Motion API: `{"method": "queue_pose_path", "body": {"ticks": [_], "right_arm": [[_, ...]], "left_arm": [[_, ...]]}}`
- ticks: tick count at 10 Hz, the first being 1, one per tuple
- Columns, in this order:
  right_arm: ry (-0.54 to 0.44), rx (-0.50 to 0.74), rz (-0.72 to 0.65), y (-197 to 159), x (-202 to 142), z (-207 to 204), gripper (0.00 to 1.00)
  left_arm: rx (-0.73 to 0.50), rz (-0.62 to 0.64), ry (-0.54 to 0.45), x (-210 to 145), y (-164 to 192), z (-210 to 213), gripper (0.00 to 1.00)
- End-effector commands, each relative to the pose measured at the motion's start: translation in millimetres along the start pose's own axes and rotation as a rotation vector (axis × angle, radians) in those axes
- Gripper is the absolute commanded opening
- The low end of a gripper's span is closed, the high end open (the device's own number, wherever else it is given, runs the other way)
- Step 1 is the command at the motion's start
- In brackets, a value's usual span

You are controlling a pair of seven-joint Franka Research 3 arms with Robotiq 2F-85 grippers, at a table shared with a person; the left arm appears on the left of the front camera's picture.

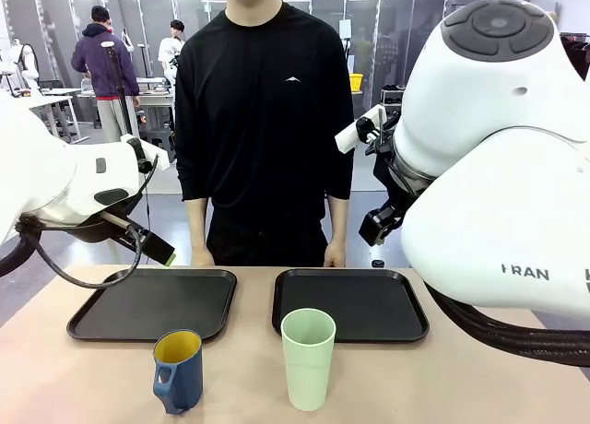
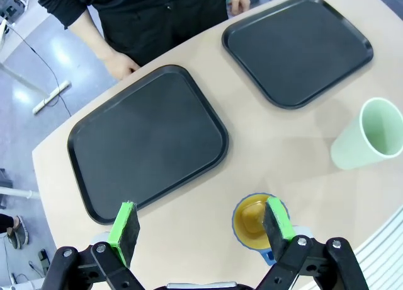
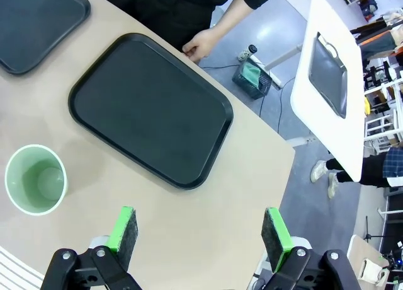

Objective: Sort and store the cups by type.
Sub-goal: Pick up the Reusable plastic cup.

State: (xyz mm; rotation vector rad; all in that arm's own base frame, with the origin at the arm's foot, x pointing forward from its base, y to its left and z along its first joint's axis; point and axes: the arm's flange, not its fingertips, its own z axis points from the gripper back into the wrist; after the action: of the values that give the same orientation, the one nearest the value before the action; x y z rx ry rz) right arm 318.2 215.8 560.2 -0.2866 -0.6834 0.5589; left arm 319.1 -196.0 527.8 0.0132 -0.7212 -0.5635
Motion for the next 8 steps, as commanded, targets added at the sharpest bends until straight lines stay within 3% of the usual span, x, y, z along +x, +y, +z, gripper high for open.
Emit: {"method": "queue_pose_path", "body": {"ticks": [1,4,8], "right_arm": [[0.015,-0.035,-0.017,9,-1,-2,1.0],[0.031,-0.035,0.008,6,-3,-7,1.0],[0.07,-0.032,0.016,-40,-26,-52,1.0]], "left_arm": [[0.021,-0.007,0.025,-8,-1,-5,1.0],[0.028,-0.039,0.015,-12,8,-7,1.0],[0.036,0.024,0.06,-38,72,-30,1.0]]}}
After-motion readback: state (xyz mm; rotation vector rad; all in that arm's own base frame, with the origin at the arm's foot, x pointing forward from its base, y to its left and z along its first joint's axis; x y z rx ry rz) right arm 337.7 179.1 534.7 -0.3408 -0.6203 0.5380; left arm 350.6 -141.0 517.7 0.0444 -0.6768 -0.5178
